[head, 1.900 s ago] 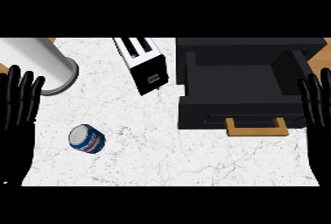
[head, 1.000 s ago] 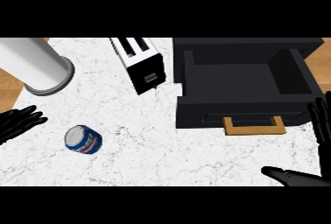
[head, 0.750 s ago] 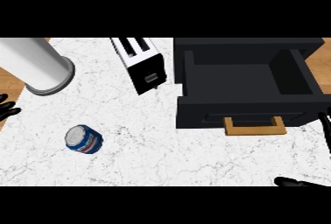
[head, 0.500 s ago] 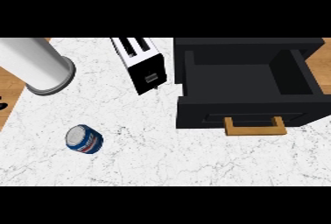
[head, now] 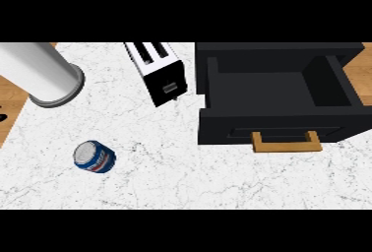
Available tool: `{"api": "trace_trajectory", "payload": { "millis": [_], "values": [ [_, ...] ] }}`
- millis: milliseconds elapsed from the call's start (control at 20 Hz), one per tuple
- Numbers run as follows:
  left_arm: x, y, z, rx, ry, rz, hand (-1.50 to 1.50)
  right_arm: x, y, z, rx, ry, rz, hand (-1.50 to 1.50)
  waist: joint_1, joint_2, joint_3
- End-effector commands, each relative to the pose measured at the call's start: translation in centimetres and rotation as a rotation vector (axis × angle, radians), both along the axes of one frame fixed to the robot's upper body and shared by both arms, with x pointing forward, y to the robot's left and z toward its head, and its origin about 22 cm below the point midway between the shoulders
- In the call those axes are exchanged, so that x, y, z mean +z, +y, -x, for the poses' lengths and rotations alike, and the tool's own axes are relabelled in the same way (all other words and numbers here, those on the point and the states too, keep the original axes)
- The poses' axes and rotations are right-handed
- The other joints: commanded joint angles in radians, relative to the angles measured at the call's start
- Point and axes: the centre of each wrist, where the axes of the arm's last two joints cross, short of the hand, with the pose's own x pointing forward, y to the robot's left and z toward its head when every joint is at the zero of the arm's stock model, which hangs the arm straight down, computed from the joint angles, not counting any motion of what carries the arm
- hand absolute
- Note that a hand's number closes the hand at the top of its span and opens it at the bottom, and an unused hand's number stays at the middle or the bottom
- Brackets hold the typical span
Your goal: Pick up the can, place it into the drawer and close the drawer
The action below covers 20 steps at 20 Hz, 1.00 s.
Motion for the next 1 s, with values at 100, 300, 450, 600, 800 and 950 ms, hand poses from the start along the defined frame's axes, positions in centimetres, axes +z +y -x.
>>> {"api": "trace_trajectory", "payload": {
  "millis": [100,300,450,600,800,950],
  "values": [
    [-2.5,-1.9,-1.0,-0.087,0.099,0.03,-1.5,0.0,-0.9,1.1,0.004,-0.003,0.008,-1.5,0.001,0.001,0.0],
    [-1.3,-3.3,-1.2,-0.083,0.123,0.013,-1.5,-0.5,-2.0,1.8,-0.023,0.001,-0.019,-1.5,0.011,-0.002,0.0],
    [-2.8,-4.7,-2.3,-0.08,0.126,0.01,-1.5,0.3,-2.2,2.8,0.001,-0.006,0.007,-1.5,0.008,-0.001,0.0],
    [-5.3,-5.5,-2.0,-0.07,0.145,0.0,-1.5,0.6,-2.0,5.5,-0.027,0.016,-0.013,-1.5,0.001,-0.002,-0.001],
    [-5.5,-9.0,-2.5,-0.068,0.138,-0.017,-1.5,-0.6,-2.8,3.9,-0.018,0.007,-0.012,-1.5,0.01,-0.002,0.0],
    [-7.3,-7.3,-2.2,-0.059,0.141,-0.041,-1.5,1.1,-3.2,4.8,0.002,0.001,0.0,-1.5,0.009,-0.001,-0.001]
  ]
}}
